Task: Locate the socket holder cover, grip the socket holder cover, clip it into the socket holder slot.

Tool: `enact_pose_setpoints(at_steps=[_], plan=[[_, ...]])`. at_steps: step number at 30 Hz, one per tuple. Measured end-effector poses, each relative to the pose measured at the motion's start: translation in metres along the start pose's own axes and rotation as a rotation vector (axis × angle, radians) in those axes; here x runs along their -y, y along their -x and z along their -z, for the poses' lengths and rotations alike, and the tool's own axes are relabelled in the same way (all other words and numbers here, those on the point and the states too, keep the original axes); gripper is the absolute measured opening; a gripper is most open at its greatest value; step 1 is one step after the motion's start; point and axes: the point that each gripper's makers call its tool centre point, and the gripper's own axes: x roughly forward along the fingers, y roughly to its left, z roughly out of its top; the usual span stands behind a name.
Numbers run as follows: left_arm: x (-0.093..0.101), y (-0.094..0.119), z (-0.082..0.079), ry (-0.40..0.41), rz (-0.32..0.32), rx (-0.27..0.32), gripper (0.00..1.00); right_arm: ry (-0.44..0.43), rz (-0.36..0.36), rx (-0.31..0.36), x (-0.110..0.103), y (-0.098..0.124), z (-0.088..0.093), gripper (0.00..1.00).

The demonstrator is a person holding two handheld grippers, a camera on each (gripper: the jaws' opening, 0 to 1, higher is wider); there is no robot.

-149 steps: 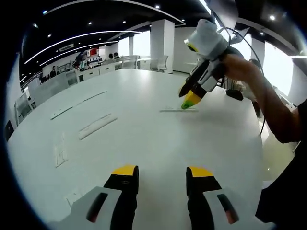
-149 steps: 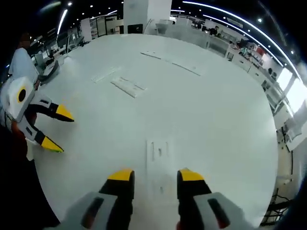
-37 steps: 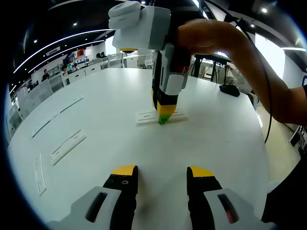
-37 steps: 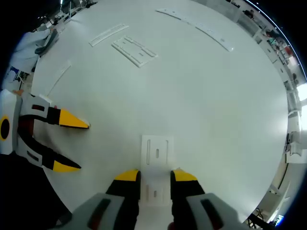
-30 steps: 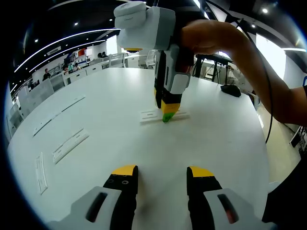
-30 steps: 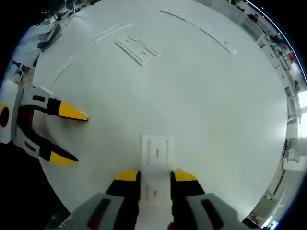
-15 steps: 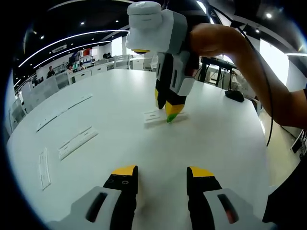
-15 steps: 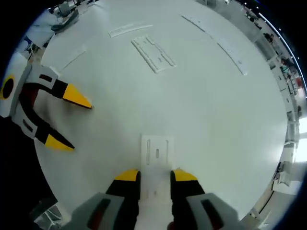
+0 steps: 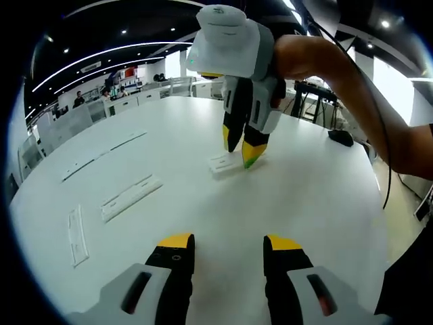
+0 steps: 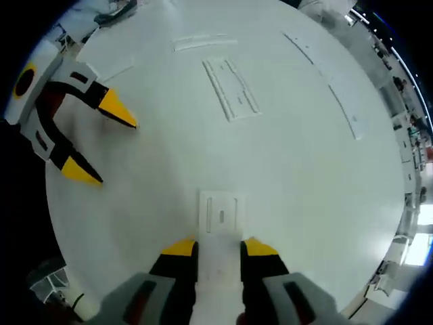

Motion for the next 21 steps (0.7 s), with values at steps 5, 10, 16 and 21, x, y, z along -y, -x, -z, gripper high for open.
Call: enact_pose_setpoints(at_steps=[5, 10, 16, 21], plan=[[-0.016, 0.005, 0.000, 0.008, -0.033, -0.009, 0.41, 0.058, -0.007, -0.012, 0.010, -0.001, -0.012, 0.26], [-0.033, 0.008, 0.002, 0.021, -0.071, -0.016, 0.41, 0.105, 0.008, -0.007, 0.025, 0.000, -0.026, 0.26], [-0.047, 0.008, 0.008, 0.049, -0.099, -0.029, 0.41, 0.169, -0.013, 0.002, 0.031, -0.001, -0.042, 0.26], [-0.057, 0.006, 0.010, 0.068, -0.118, -0.033, 0.41, 0.217, -0.014, -0.008, 0.034, -0.005, -0.051, 0.26]])
